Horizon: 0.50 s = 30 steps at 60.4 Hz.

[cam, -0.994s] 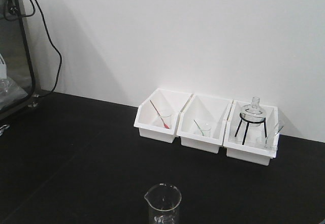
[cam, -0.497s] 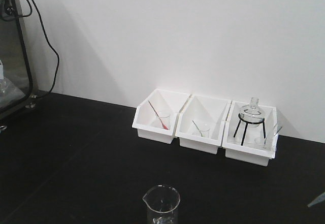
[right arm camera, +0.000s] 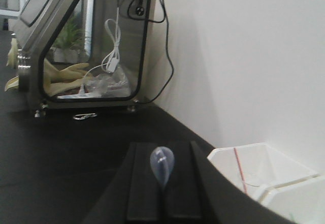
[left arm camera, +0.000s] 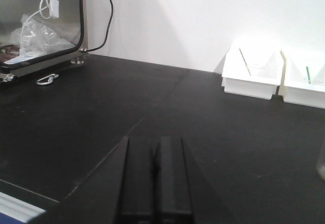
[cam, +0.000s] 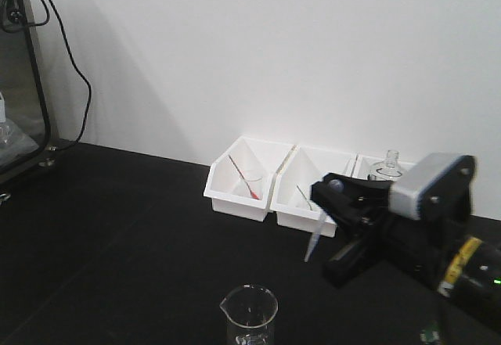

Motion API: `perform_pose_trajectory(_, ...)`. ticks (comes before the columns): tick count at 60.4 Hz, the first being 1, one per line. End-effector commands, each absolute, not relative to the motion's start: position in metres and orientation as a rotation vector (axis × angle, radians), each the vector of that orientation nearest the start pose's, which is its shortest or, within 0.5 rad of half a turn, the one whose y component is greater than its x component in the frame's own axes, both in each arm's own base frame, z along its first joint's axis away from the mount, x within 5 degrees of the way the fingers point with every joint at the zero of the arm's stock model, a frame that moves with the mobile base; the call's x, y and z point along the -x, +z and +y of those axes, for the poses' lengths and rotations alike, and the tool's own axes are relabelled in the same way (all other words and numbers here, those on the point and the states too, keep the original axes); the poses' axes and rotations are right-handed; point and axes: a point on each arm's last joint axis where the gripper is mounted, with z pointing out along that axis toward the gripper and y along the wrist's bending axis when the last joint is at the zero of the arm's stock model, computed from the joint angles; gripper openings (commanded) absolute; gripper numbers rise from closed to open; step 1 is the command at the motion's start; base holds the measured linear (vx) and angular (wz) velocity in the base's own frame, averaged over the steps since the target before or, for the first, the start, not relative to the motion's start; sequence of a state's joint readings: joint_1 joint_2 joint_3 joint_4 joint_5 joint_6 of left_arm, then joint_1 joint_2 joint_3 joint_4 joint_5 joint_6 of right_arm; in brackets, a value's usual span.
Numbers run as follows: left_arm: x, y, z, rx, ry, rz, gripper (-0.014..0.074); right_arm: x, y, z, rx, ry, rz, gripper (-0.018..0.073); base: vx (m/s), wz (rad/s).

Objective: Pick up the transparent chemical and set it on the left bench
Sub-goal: 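Lower the held pipette into the empty glass beaker with the right gripper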

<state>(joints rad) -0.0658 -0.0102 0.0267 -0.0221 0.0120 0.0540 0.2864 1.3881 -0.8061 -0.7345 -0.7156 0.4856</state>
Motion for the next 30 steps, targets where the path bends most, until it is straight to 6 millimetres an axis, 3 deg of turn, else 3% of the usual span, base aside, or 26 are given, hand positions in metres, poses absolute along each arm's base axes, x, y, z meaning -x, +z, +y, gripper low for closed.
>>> perform_pose_trajectory(1, -0.055, 0.206, -0.004, -0.064, -0.035, 1.429, -0.0003, -0.291, 0.329, 0.142, 0.607, 0.539, 1.274, -0.0003, 0.0, 0.0)
perform_pose_trajectory(12, -0.055, 0.206, -0.004, -0.064, -0.035, 1.429, -0.0003, -0.316, 0.307, 0.171, 0.62, 0.599, 1.328, -0.0003, 0.0, 0.0)
perform_pose_trajectory(30, -0.055, 0.206, -0.004, -0.064, -0.035, 1.429, -0.0003, -0.332, 0.265, 0.182, 0.638, 0.625, 1.441, -0.0001, 0.0, 0.0)
